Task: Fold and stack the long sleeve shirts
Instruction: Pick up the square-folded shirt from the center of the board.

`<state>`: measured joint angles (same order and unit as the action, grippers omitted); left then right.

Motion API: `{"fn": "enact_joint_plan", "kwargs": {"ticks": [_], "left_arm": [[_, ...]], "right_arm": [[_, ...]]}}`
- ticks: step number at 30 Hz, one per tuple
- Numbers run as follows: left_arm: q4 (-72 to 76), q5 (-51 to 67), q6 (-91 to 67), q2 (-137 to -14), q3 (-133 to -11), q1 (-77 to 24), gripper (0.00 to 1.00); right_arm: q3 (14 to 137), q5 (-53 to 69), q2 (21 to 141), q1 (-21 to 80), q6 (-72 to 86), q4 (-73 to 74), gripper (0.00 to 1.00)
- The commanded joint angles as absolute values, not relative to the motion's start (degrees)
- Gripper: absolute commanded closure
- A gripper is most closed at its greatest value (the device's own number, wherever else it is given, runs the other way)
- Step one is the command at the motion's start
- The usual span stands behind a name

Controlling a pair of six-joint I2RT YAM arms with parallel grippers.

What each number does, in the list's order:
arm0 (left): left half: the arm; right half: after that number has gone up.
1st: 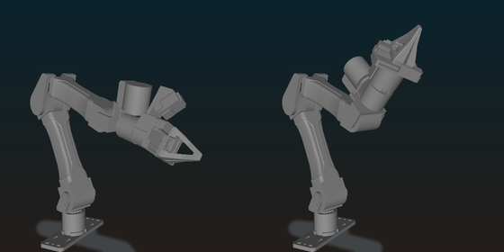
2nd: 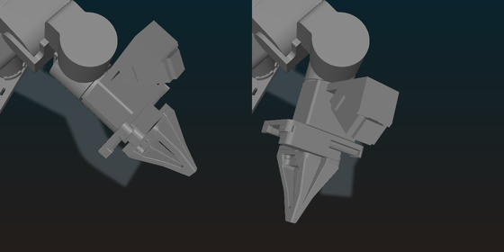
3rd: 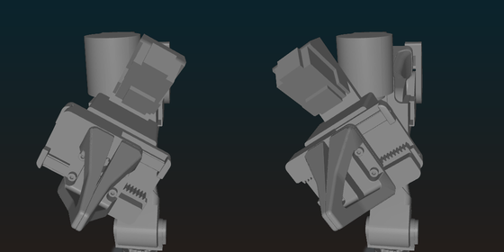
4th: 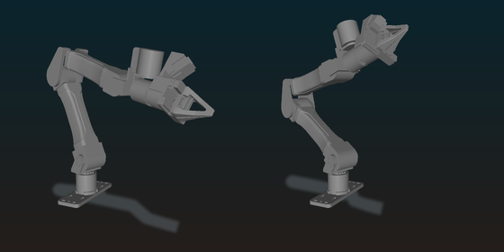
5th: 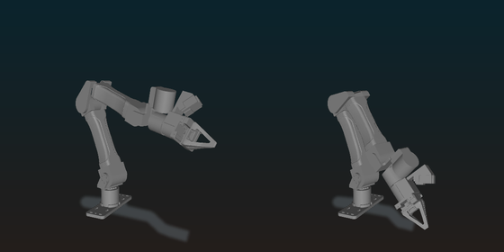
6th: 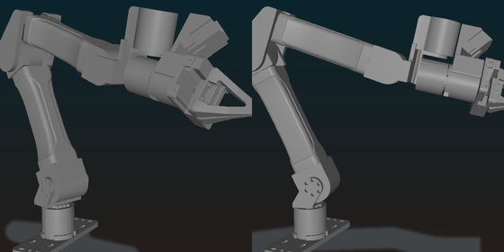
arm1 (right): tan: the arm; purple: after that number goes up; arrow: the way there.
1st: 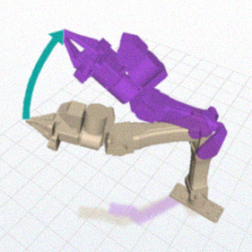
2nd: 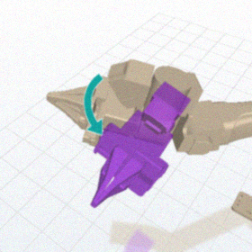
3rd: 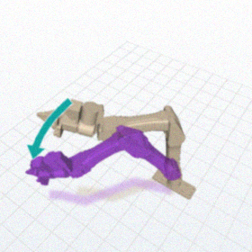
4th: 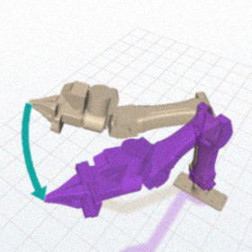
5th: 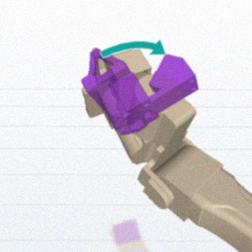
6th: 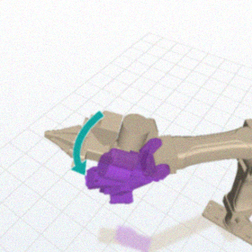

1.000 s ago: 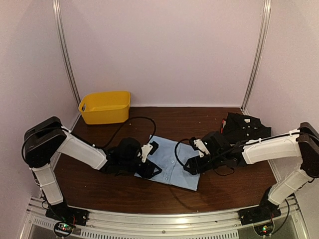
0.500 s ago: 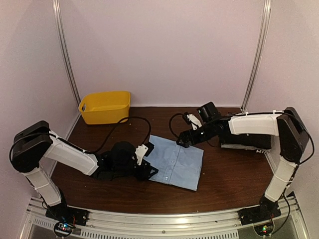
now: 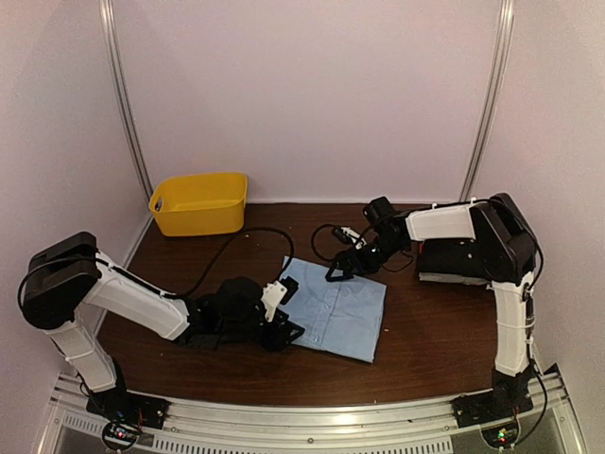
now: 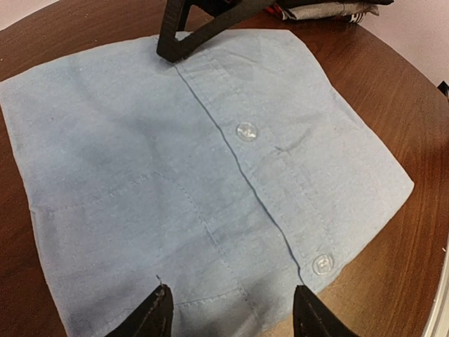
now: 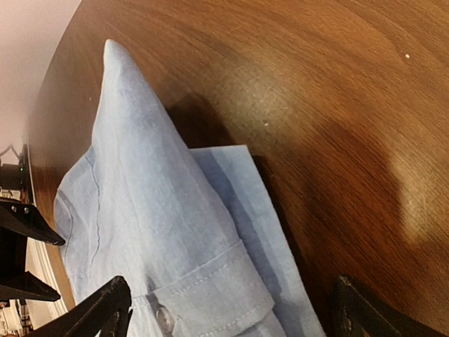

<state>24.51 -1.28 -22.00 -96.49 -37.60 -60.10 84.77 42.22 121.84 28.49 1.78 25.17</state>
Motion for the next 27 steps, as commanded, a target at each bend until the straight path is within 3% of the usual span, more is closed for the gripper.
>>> {"fn": "enact_joint_plan", "kwargs": {"ticks": [1,15,21,27], "left_arm": [[27.2,-2.8,-21.1,-97.1,-37.7,-60.4,0.41],[22.6,-4.2,-14.5,-96.9,-36.4,-60.5,0.41],[20.7,-4.4,-14.1,-95.7,-35.3,-60.4,0.41],[21.4,-4.1,-15.3,-96.7,-34.3,-60.5,0.41]], "right_arm": [[85.9,46.2,124.9,28.4,-1.5,29.2,0.01],[71.8,54.0,120.0,30.5,-0.3,24.4,0.27],[61.8,58.6,117.4,31.9,7.9,12.1,0.31],[60.6,58.7,118.8,33.8,10.4,10.7,0.31]]}}
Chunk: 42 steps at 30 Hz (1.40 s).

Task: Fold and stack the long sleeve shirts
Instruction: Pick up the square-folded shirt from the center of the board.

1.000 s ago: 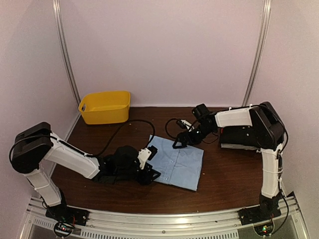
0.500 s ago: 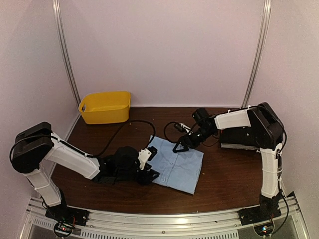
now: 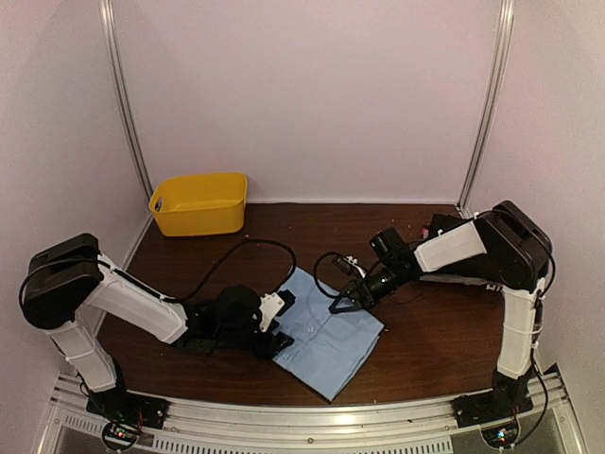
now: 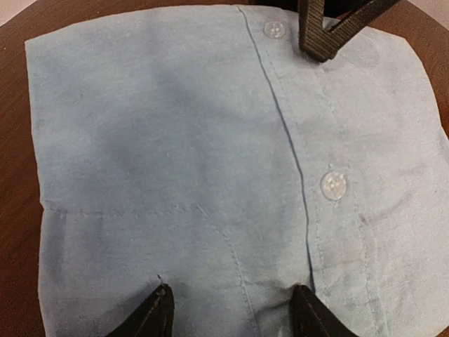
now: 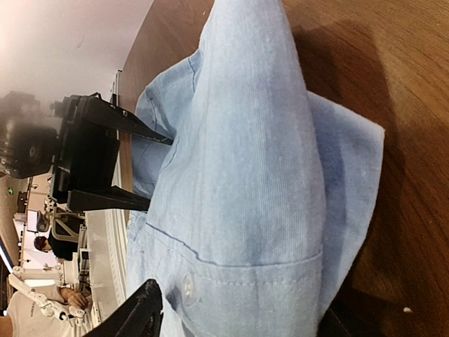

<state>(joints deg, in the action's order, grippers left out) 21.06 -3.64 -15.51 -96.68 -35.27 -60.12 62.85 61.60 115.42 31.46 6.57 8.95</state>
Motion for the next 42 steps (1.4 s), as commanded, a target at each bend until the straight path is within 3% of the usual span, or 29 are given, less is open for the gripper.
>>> {"fn": "enact_joint_plan", "kwargs": {"ticks": [1,6,9,14,20,26,32,42], "left_arm": [[21.4,-4.2,-15.4,-96.9,-34.4,-60.6,0.41],[21.5,-4.7,-15.7,-97.5,-34.6,-61.3,0.41],[21.2,-5.1,-15.8,-97.5,-34.6,-61.3,0.41],[20.7,-6.9,-16.2,-96.4,-34.4,-61.3,0.41],[20.4,-9.1,-17.5,-94.6,-34.4,-61.3,0.4],[18.0,-15.0,-20.7,-89.4,-34.7,-61.3,0.35],[13.4,-19.5,-21.7,-84.6,-36.6,-60.7,0.24],[5.2,-23.6,-22.8,-83.8,-40.4,-59.1,0.24]], "right_arm": [[60.7,58.8,119.2,34.3,10.6,10.6,0.31],[61.9,59.8,121.4,36.5,12.1,9.3,0.33],[61.9,59.6,121.6,36.6,12.5,8.3,0.4],[62.1,59.1,118.4,35.3,12.3,9.6,0.63],[60.9,57.0,110.3,32.7,11.9,13.2,0.99],[59.6,45.1,96.1,27.5,9.5,24.7,1.0],[67.4,10.1,85.7,24.8,10.1,44.8,1.0],[83.4,-22.7,90.0,26.6,16.5,64.2,1.0]]}}
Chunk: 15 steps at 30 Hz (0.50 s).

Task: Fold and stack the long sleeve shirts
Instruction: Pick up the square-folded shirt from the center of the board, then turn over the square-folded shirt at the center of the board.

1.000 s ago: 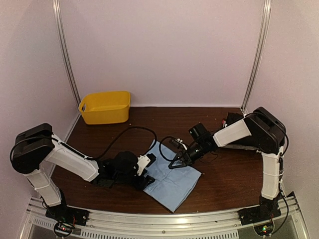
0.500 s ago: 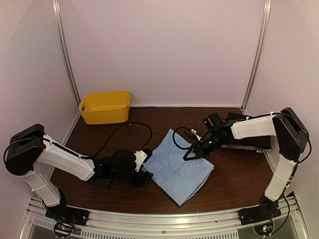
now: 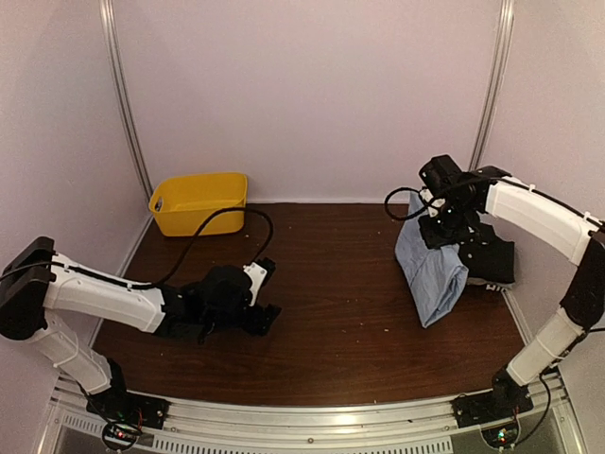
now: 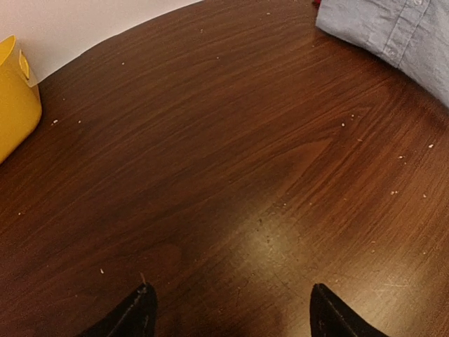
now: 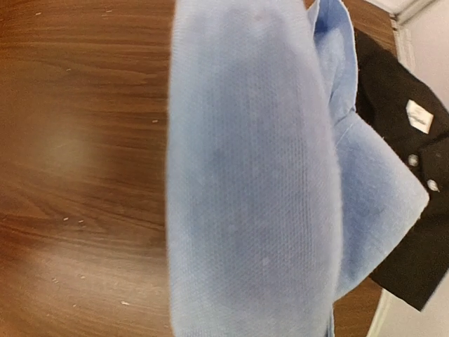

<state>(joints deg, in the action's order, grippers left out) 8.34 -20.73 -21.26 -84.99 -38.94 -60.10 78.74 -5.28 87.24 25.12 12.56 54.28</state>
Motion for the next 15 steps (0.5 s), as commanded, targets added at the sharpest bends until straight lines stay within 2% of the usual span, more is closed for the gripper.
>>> {"fn": "enact_joint_plan", "kwargs": {"ticks": [1,11,15], "left_arm": [[4.8,-23.4,-23.2,-83.7,-40.4,-58.8,0.24],[1.5,-22.6,-26.5,-82.4,-40.0,-54.4,0.24],[0.3,-22.3,-27.5,-81.2,-39.3,-52.4,0.24]], "right_arm": [[84.6,-24.1,90.9,27.3,17.3,65.2,1.0],[89.6,-29.4,104.1,41.4,25.6,69.5,1.0],[95.0,-29.4,110.2,48.5,28.7,71.4,0.95]]}}
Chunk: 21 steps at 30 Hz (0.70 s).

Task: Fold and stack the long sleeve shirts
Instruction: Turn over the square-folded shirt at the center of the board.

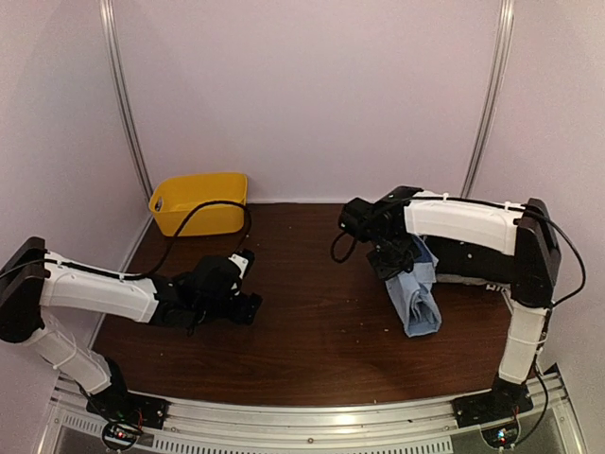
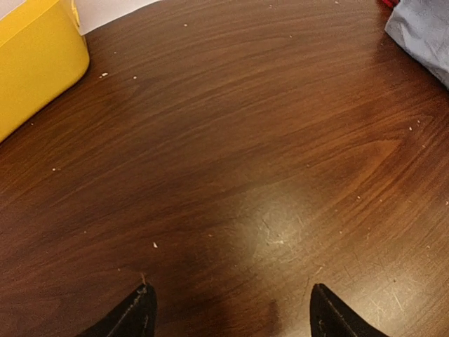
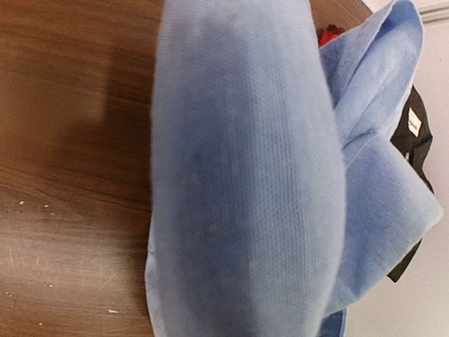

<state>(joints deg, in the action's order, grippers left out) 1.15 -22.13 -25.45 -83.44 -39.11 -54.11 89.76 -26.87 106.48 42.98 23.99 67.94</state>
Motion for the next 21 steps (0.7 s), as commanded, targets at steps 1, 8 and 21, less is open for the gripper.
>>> {"fn": "enact_joint_plan", "kwargs": {"ticks": [1,8,21], "left_arm": [[0.3,-22.2,-27.8,-80.9,-39.0,-51.9,0.24],[-2.3,-22.3,-30.0,-79.0,-36.6,-49.3,0.24],[-4.0,-24.4,-32.5,-74.6,-33.6,-46.8,0.23]], "right_arm": [[96.6,-29.3,111.9,50.3,29.3,71.8,0.94],[110.8,-28.5,125.4,59.4,32.1,75.4,0.79],[111.3,-13.4,128.1,69.4,28.8,60.2,0.29]]}}
